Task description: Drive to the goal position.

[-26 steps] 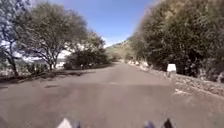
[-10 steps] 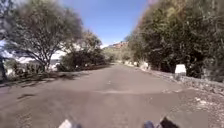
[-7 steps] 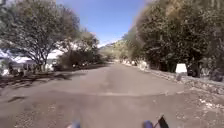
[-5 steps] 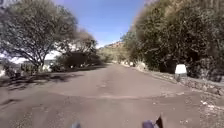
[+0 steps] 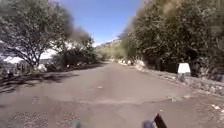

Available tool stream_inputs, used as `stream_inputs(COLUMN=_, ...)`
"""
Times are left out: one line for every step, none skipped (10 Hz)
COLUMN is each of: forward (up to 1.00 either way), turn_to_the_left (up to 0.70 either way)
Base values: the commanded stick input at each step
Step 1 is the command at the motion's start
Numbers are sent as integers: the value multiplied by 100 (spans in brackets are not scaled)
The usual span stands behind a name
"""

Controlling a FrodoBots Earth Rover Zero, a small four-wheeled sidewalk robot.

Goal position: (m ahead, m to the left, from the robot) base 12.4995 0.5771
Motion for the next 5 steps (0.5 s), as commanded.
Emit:
stream_inputs(forward=50, turn_to_the_left=0)
stream_inputs(forward=50, turn_to_the_left=0)
stream_inputs(forward=50, turn_to_the_left=0)
stream_inputs(forward=50, turn_to_the_left=0)
stream_inputs(forward=50, turn_to_the_left=-13)
